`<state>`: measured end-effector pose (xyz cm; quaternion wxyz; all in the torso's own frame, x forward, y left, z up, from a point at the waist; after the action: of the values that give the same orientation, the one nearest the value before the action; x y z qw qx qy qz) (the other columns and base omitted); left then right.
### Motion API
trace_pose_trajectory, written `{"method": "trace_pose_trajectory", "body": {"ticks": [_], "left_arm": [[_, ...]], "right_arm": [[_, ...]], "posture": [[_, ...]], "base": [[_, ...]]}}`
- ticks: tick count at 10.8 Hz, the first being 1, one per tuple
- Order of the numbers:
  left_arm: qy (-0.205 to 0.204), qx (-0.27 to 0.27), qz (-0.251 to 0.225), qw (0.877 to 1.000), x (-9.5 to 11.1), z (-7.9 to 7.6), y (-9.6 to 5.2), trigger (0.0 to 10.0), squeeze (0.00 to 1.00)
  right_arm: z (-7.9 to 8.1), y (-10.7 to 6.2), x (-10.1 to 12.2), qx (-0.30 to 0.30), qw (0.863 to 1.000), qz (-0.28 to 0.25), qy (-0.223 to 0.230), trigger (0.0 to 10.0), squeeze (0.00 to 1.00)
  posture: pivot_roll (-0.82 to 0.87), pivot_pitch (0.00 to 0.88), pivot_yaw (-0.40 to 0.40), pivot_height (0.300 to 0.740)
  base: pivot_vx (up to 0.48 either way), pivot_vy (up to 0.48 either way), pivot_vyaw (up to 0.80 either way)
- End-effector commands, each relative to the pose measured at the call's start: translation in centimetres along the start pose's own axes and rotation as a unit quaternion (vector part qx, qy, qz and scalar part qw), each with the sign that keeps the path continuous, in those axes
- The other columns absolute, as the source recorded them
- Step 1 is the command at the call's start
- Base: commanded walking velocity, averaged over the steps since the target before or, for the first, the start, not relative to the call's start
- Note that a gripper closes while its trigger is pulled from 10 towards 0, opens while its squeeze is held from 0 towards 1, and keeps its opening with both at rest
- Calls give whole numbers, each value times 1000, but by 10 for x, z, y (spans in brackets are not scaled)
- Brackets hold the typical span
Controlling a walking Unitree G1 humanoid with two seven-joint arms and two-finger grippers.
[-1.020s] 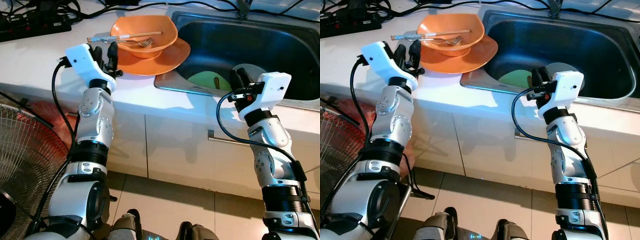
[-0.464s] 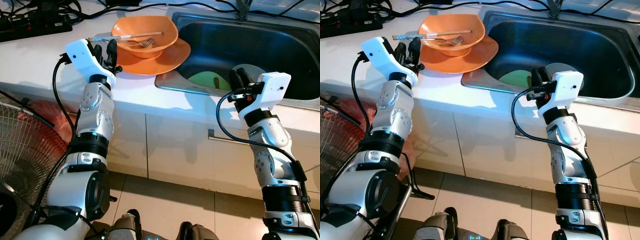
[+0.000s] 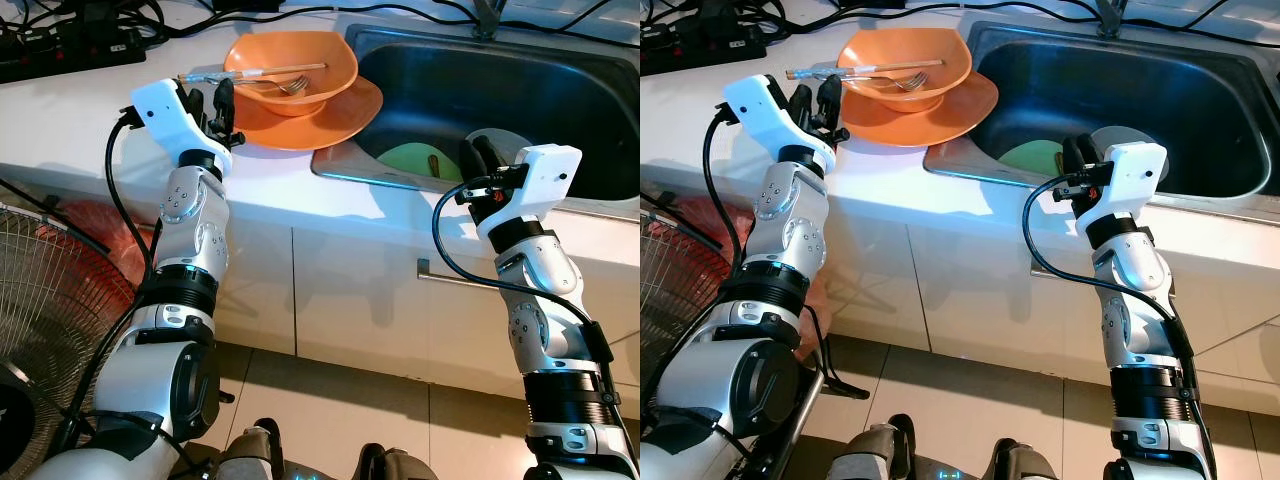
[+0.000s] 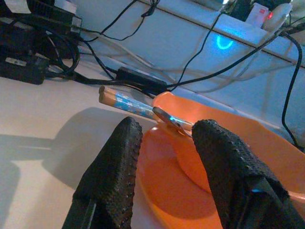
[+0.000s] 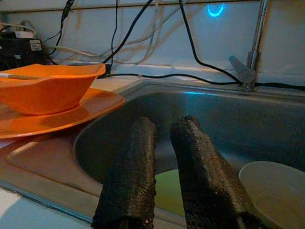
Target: Kitchen organization
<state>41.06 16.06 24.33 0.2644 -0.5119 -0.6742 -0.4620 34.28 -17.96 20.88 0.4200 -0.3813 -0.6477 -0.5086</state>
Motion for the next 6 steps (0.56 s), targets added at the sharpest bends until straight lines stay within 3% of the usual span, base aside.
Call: {"method": "trace_pose_trajectory", "body": {"ticks": [1, 3, 6], "left_arm": [[7, -11, -1, 1000, 2, -5, 3, 10000, 0], [13, -14, 0, 1000, 1, -7, 3, 10000, 0], [10, -13, -3, 1000, 2, -7, 3, 10000, 0]], "right_arm": [[-1, -1, 0, -6, 1000, -1, 2, 10000, 0], [-1, -1, 0, -9, 1000, -2, 3, 10000, 0], [-1, -1, 0, -11, 1000, -2, 3, 10000, 0]], "posture": [[-15, 177, -24, 740], [-13, 178, -23, 740], [-13, 178, -23, 740]], "base": [[0, 0, 0], [0, 0, 0], [160, 0, 0]]}}
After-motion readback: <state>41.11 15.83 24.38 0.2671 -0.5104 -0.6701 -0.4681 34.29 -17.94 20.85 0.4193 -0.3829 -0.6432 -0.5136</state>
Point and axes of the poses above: a point about 5 cm out from each wrist's last joint towards the gripper, its own y axis pointing out of the wrist towards the gripper, its own x axis along the axis of the wrist's last joint, z = x × y, the point moved 1 cm from there along y, pointing out of the wrist towards the gripper, and after that the axes turned 8 degrees about -y, right-handed, at the moved point
